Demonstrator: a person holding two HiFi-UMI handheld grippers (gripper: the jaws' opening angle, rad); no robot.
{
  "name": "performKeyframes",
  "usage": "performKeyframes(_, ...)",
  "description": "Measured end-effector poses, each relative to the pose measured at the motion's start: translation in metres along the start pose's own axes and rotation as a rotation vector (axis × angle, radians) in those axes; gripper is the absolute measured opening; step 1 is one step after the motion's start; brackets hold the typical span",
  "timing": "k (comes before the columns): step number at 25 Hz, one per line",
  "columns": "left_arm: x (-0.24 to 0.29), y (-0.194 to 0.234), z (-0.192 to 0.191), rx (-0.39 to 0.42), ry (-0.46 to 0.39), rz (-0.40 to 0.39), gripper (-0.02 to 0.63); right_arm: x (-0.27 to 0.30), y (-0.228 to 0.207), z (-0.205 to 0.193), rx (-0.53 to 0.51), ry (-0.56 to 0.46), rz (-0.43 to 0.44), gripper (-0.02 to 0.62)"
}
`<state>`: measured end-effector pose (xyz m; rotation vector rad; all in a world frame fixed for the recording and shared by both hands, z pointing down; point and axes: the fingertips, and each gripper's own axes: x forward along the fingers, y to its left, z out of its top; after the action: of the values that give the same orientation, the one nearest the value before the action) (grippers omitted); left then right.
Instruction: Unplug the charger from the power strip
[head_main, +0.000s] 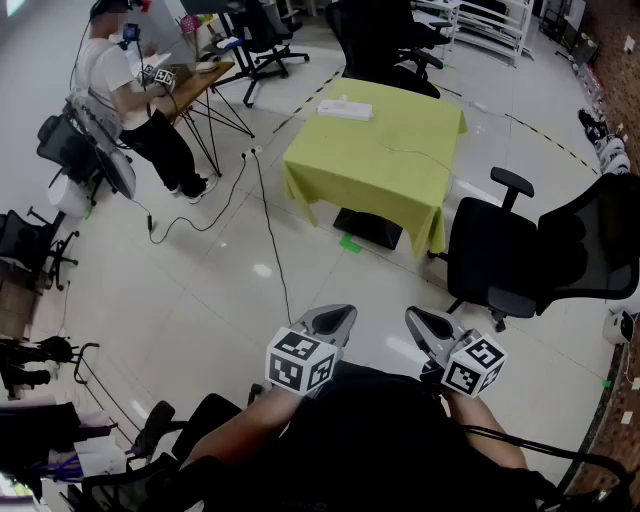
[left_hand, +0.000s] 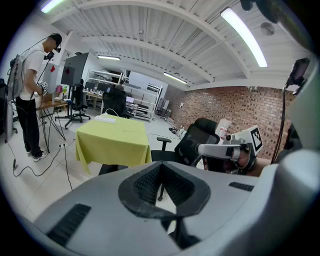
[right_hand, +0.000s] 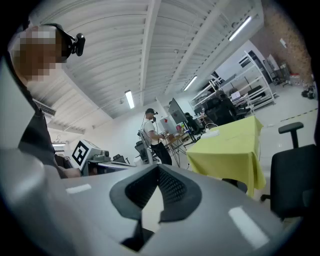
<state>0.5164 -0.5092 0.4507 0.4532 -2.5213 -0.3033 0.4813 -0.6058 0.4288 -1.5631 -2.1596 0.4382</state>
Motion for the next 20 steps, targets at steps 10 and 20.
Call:
performKeyframes(10, -0.004, 0.017, -0.003, -0.036, 0.005, 0.002, 0.008, 0.018, 0.003, -0.007, 0.027, 0.028, -0.006, 0.003)
performKeyframes(20, -0.011, 0.085, -0.001, -0.110, 0.012, 0.046, 0.008, 0.089, 0.003, -0.014, 0.047, 0.112, 0.029, 0.003)
